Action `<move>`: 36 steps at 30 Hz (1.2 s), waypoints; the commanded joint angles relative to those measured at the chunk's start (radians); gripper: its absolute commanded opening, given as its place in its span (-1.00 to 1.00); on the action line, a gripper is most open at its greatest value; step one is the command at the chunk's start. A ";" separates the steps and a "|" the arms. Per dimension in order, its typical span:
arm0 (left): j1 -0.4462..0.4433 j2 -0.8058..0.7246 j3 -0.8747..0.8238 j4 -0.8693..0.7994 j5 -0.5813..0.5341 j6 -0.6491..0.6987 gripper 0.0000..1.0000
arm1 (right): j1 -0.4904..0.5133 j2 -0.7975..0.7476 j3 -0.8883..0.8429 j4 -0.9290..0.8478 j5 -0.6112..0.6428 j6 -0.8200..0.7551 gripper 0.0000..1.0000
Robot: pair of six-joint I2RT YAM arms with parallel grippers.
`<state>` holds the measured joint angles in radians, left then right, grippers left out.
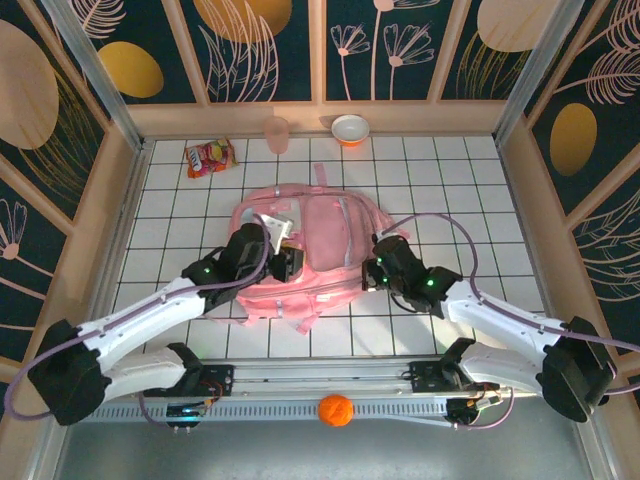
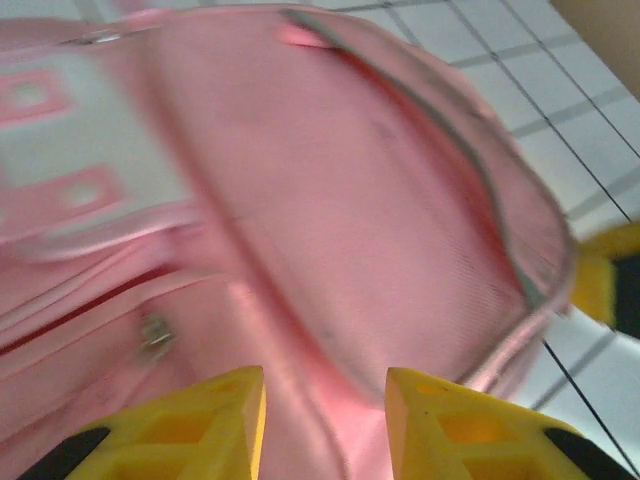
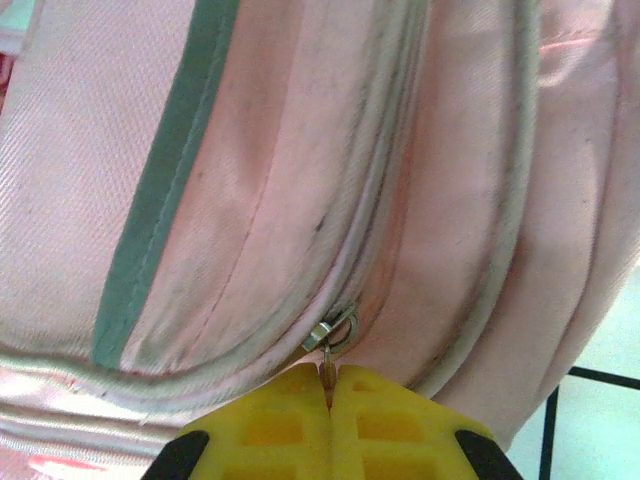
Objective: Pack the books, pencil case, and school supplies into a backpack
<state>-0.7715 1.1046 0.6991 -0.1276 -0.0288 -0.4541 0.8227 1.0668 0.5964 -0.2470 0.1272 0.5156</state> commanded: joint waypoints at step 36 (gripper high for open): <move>0.171 0.035 -0.128 0.475 0.400 0.818 0.14 | -0.018 -0.004 -0.016 0.073 -0.099 0.028 -1.00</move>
<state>-0.5655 1.1576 0.5926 0.2993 0.1741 0.0475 0.8230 1.0668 0.5816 -0.1989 0.0257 0.5747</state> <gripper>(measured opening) 0.567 0.044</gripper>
